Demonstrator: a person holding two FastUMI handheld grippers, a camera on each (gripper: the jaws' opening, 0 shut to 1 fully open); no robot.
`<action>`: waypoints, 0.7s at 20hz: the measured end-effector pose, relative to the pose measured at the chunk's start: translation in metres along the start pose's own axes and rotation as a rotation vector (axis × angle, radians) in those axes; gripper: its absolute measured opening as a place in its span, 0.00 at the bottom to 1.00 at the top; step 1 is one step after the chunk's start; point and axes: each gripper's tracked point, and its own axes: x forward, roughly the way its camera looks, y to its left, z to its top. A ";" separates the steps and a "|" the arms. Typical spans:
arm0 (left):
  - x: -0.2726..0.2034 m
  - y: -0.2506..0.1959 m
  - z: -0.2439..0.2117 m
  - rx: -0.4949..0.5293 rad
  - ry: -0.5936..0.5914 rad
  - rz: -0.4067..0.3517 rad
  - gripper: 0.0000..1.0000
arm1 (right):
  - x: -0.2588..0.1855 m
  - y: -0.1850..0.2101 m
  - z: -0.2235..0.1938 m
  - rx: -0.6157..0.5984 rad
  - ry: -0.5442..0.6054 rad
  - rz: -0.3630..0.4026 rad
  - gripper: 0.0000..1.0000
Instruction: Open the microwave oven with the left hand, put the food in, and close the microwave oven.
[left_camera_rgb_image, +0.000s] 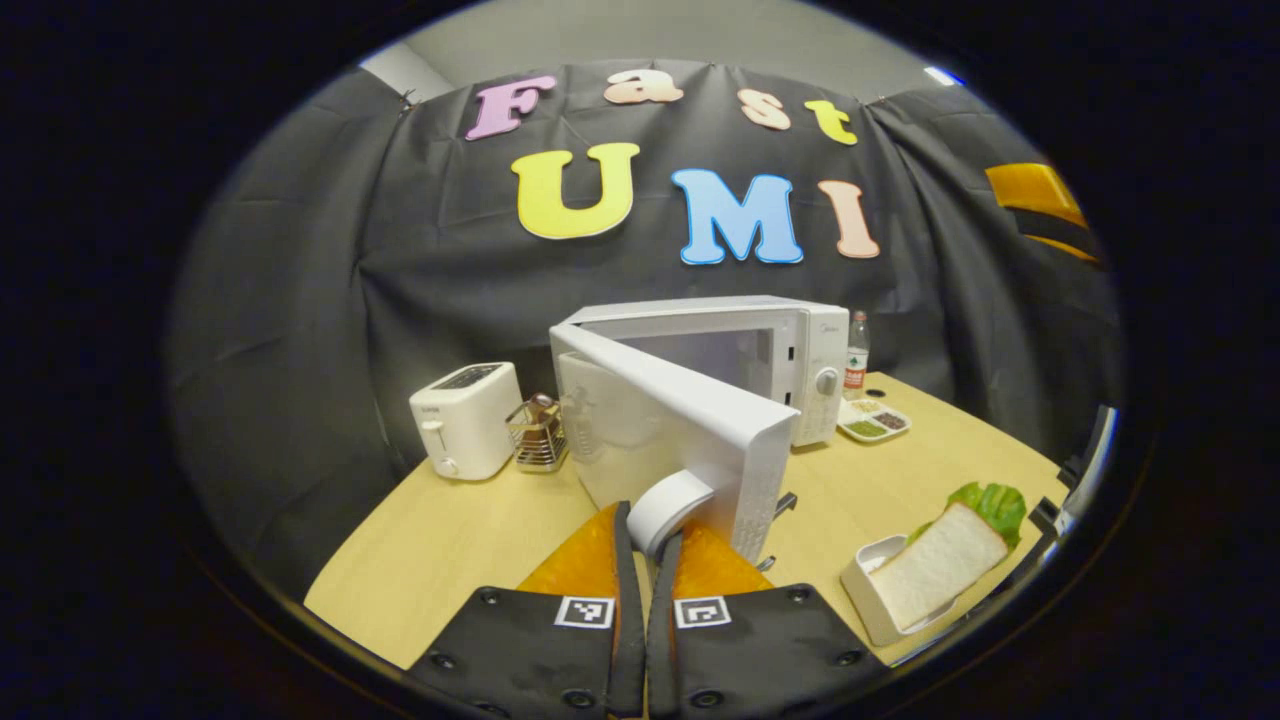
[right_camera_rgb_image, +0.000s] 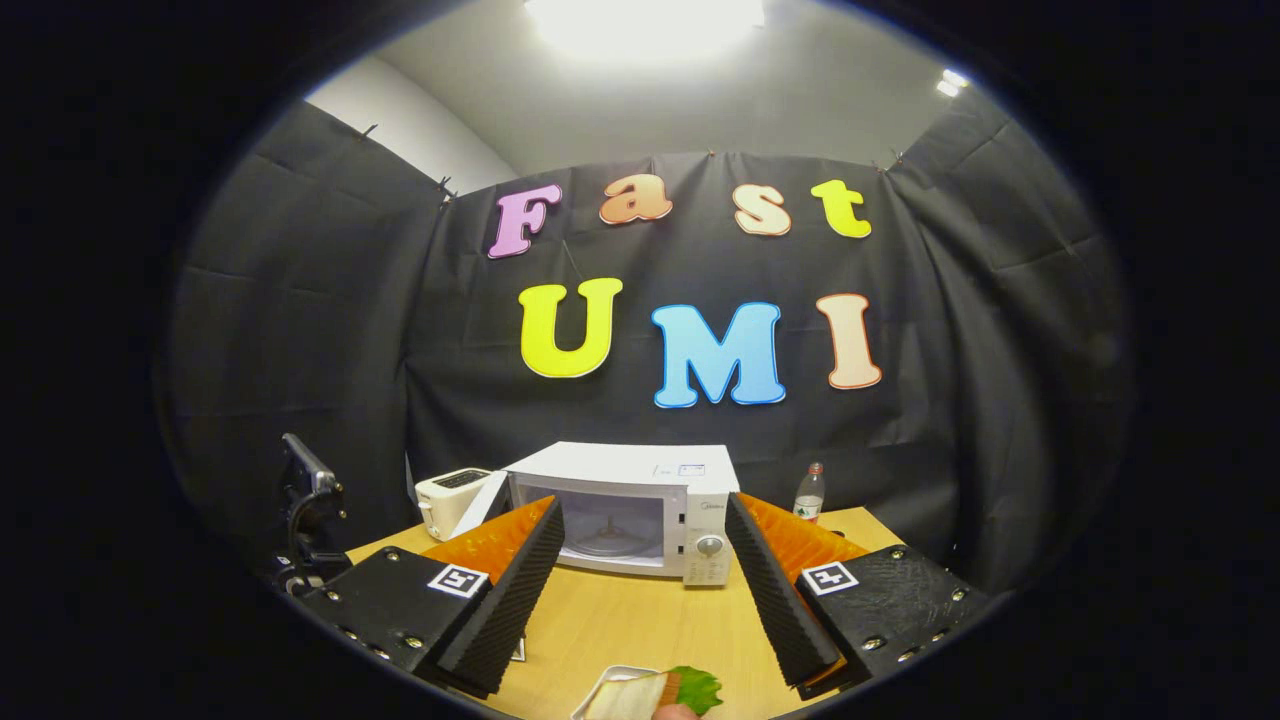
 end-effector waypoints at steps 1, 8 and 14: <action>-0.002 0.008 -0.001 -0.004 0.001 -0.005 0.08 | 0.001 0.006 -0.002 0.000 0.002 -0.004 0.98; -0.016 0.074 -0.012 -0.015 -0.002 0.022 0.10 | 0.013 0.032 0.000 -0.004 -0.006 -0.075 0.98; -0.022 0.099 -0.025 -0.091 0.017 0.018 0.16 | 0.015 0.040 0.001 -0.031 0.000 -0.102 0.98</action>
